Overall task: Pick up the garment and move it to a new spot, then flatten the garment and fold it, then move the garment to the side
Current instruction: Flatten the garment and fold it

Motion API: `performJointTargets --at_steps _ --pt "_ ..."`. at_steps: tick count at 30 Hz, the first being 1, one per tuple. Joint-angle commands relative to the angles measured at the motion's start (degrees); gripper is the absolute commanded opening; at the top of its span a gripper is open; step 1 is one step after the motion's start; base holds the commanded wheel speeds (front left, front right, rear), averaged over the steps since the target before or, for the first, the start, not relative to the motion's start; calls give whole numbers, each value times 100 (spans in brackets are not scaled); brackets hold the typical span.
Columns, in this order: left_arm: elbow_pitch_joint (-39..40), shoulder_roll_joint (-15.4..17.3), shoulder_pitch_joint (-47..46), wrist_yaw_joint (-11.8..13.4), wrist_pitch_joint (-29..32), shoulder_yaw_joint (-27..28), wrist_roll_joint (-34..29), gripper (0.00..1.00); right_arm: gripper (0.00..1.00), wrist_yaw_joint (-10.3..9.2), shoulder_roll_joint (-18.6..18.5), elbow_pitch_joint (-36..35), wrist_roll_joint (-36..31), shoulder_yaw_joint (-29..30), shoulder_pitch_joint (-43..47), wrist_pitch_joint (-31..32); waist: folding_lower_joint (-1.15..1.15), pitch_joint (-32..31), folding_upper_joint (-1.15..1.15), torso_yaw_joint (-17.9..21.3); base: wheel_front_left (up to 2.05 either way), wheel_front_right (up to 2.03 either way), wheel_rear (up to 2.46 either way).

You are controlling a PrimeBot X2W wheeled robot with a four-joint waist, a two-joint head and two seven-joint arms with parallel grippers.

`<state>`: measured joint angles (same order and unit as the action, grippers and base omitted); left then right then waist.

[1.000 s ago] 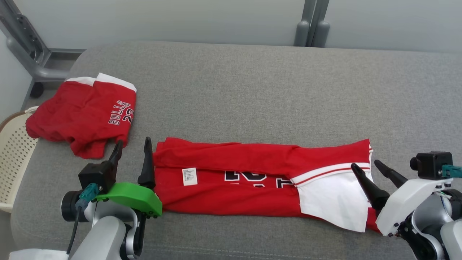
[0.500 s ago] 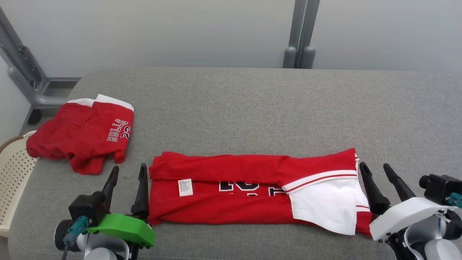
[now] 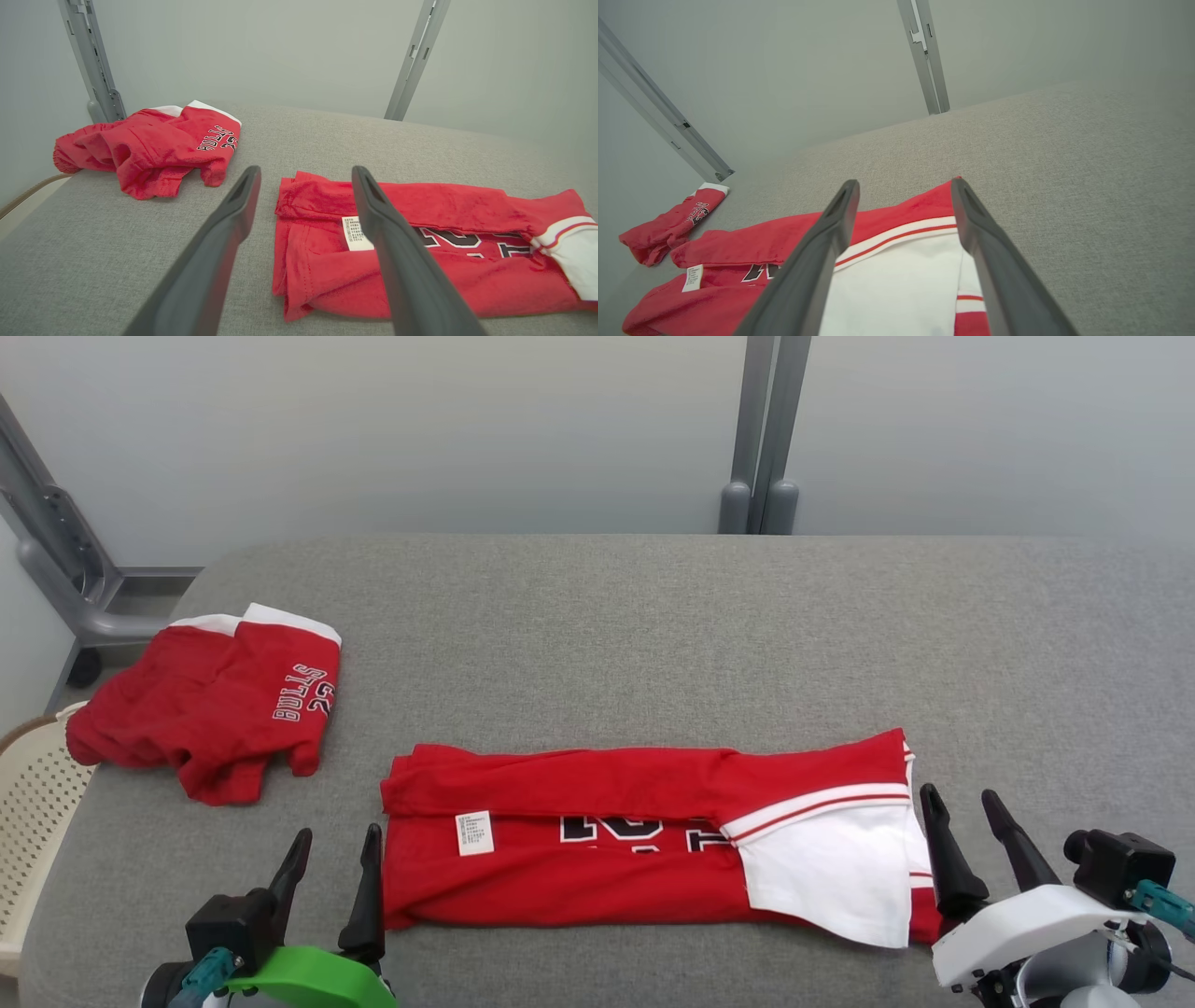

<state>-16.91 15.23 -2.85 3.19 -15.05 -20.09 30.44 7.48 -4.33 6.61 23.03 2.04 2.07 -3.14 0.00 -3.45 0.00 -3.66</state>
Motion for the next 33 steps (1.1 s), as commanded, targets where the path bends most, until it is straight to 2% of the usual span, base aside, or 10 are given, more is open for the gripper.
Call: performJointTargets --at_steps 1,14,33 --pt "-8 40 82 -18 -19 12 -12 100 100 1 14 37 -32 -28 38 -57 0 -18 0 -20 0 0 0" --pt "-17 58 149 -10 -19 114 53 100 100 1 -64 487 -210 -406 -31 -159 0 -34 0 -88 0 0 0" --pt "-103 28 58 10 -1 89 142 100 100 1 -190 372 -163 -554 -143 -99 0 11 0 -95 0 0 0"
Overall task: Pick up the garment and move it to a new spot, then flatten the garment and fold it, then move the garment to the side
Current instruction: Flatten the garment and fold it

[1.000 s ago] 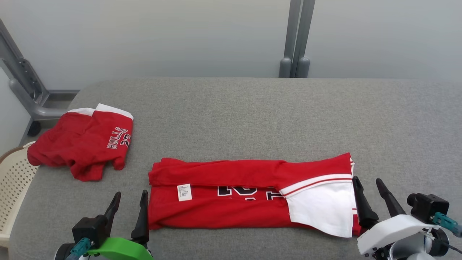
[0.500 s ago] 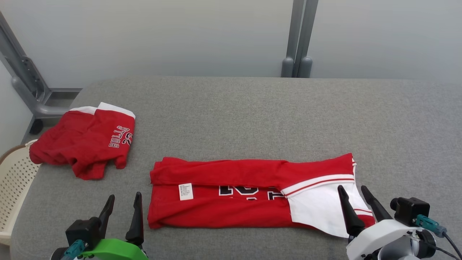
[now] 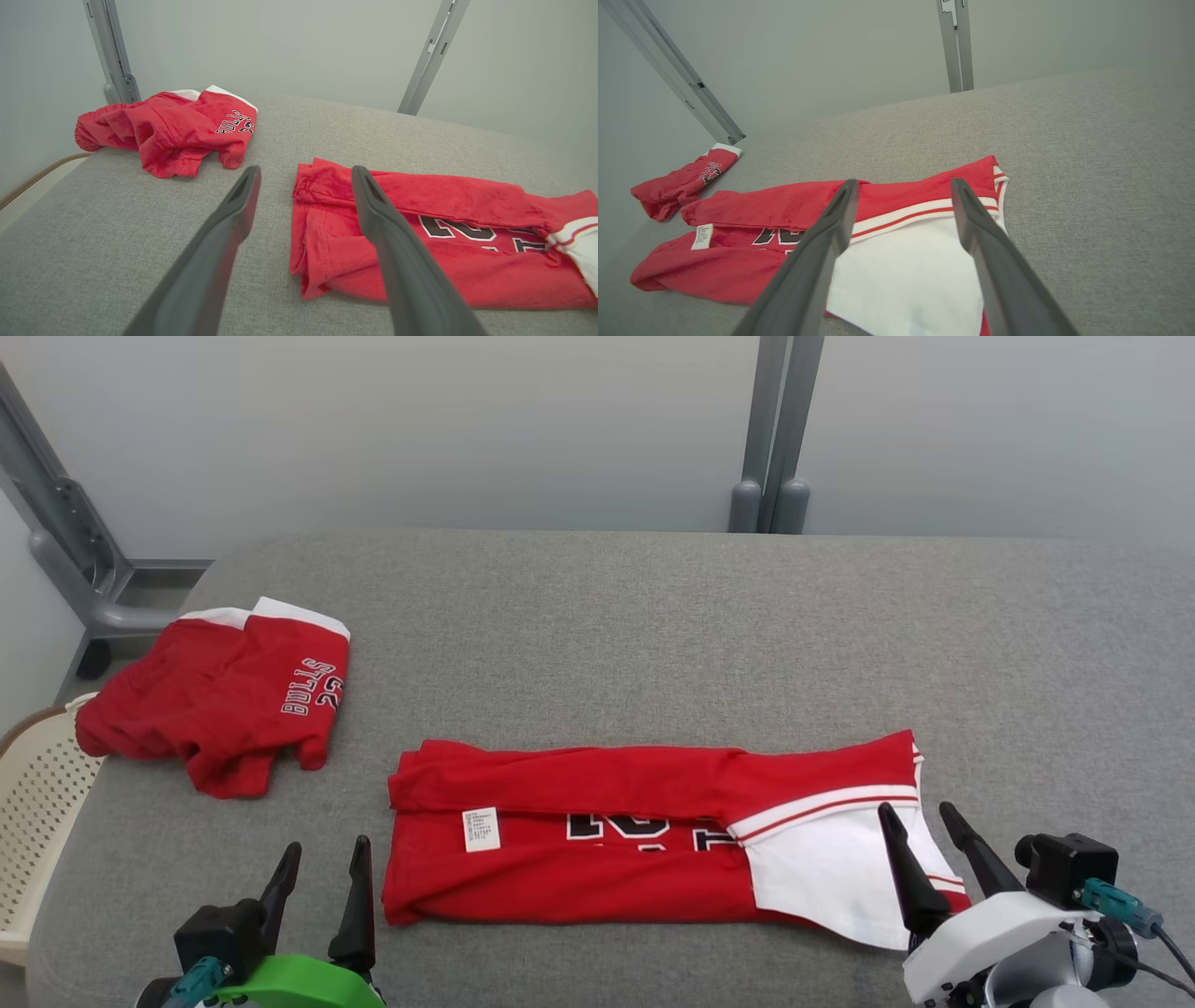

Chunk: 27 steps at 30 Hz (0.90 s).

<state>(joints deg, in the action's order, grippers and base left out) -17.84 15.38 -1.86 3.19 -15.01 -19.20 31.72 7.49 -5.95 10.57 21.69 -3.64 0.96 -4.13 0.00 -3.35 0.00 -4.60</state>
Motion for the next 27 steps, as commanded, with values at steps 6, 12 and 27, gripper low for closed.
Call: performJointTargets --at_steps 6,12,27 --pt "20 1 -57 13 -6 -39 -4 100 100 -1 -122 38 -322 292 -75 331 0 20 0 -3 0 0 0" --pt "48 -5 -74 6 -9 -86 -44 100 100 -1 -71 96 -959 861 -290 1798 0 67 0 -14 0 0 0" --pt "-35 -94 -409 -158 15 -281 -85 100 100 -1 180 410 -1692 1766 -1157 4028 0 583 0 -355 0 0 0"
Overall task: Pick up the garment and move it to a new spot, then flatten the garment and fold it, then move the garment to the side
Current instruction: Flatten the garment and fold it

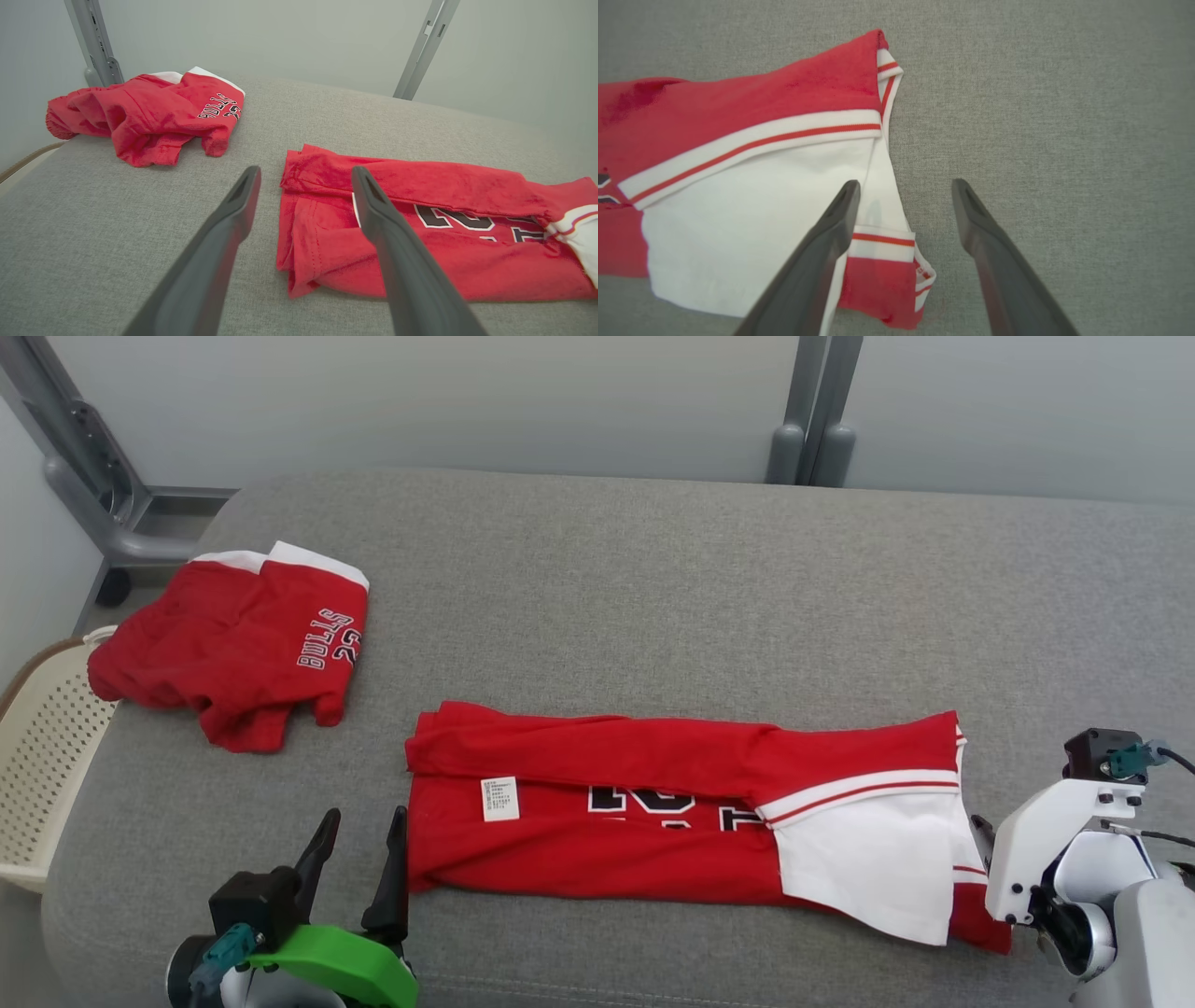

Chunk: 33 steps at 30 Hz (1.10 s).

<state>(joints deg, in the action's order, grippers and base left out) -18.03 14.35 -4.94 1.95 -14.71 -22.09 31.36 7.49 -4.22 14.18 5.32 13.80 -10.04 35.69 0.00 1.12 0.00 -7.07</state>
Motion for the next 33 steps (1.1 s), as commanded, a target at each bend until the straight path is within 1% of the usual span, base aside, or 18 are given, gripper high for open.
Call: performJointTargets --at_steps 1,5,10,16,23,24,25,26,27,33 --pt "-25 4 -135 -45 -19 4 -56 100 100 -1 11 99 -95 43 -110 100 0 181 0 -132 0 0 0" --pt "-68 -31 -260 -74 -28 -31 -91 100 100 -1 -94 311 -160 18 -287 215 0 327 0 -238 0 0 0" --pt "-109 -60 -383 -110 -40 -41 -128 100 100 -1 -116 579 -190 118 -402 257 0 452 0 -355 0 0 0" --pt "-89 -76 -453 -86 -47 1 -180 100 100 -1 -92 837 -96 140 -469 305 0 520 0 -449 0 0 0" --pt "-23 -64 -463 -62 -50 43 -222 100 100 1 -36 1030 54 37 -465 435 0 523 0 -492 0 0 0" --pt "-14 -59 -459 -60 -51 52 -227 100 82 1 -25 1039 82 28 -470 444 0 522 0 -493 0 0 0" --pt "-9 -53 -453 -59 -52 57 -229 100 42 1 -18 1052 106 22 -474 457 0 520 0 -493 0 0 0" --pt "-7 -48 -447 -59 -52 63 -226 100 13 1 -12 1062 127 14 -473 457 0 515 0 -493 0 0 0" --pt "-3 -42 -437 -56 -52 70 -223 100 0 1 -8 1061 137 4 -467 449 0 507 0 -493 0 0 0" --pt "3 -12 -326 -53 -51 74 -211 100 0 -6 -137 1029 101 132 -442 357 0 439 0 -471 0 0 0"
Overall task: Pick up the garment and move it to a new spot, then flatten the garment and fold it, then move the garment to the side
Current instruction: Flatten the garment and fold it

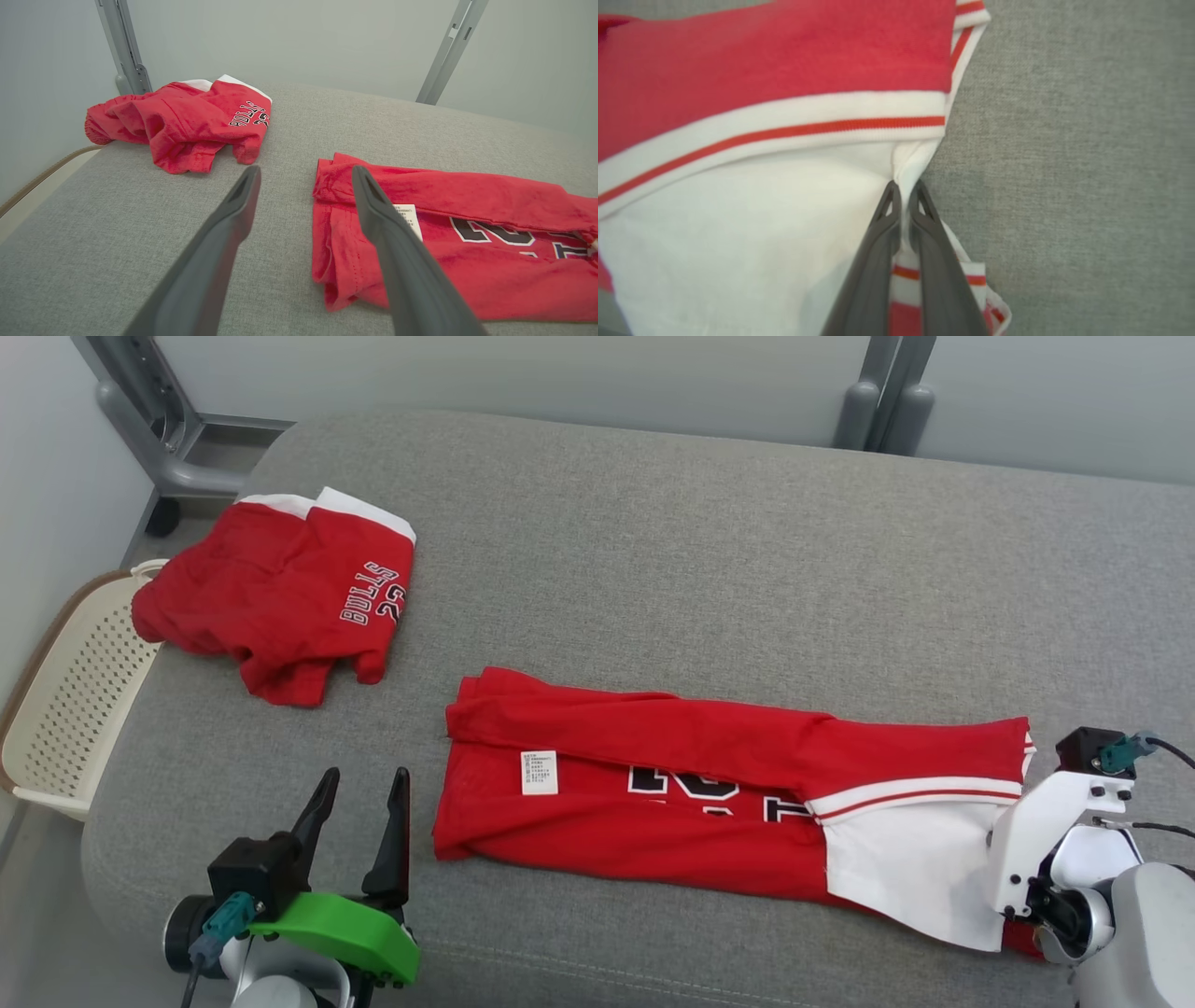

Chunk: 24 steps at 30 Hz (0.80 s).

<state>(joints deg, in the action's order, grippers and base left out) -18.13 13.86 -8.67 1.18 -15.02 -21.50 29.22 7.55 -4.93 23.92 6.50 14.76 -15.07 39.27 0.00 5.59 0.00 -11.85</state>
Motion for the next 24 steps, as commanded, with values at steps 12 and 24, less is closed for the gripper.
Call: performJointTargets --at_steps 12,24 --pt "90 83 172 49 -6 -45 -12 100 0 -12 -328 -369 -343 954 252 130 0 -129 0 112 0 0 0" --pt "158 163 243 70 -8 -46 -2 100 0 -12 -631 -1281 -746 1723 691 506 0 -204 0 292 0 0 0"
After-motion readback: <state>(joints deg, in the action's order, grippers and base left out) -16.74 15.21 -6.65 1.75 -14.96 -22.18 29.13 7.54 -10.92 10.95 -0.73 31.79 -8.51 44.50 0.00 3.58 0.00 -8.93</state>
